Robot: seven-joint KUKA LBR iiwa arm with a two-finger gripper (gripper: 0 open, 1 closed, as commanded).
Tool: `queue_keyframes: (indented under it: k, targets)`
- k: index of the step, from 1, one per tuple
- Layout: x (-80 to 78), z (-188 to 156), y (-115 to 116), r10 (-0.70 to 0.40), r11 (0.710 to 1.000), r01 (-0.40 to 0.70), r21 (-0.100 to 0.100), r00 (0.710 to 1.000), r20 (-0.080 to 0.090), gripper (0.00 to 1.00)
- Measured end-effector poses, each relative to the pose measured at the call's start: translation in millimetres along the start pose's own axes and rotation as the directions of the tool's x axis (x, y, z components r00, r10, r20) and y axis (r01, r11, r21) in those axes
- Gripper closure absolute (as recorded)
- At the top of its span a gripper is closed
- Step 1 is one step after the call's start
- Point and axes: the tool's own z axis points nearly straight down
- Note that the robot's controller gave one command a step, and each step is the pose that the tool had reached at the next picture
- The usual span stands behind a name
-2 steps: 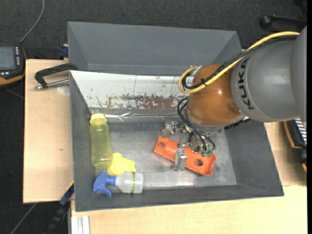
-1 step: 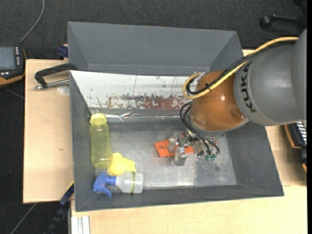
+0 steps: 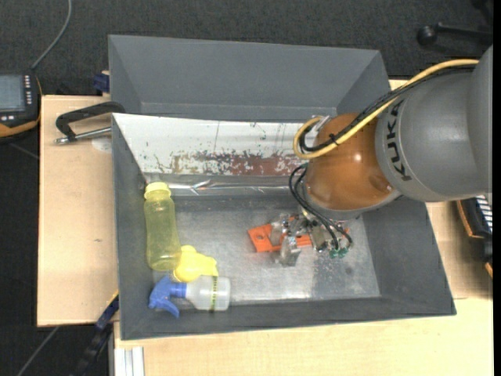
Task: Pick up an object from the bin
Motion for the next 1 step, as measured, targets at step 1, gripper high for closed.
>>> queue_keyframes:
  k: [1]
  targets:
    - [-8.4, -178.3, 7.9, -0.033, 0.999, 0.033, 0.001, 0.999, 0.014, 1.0]
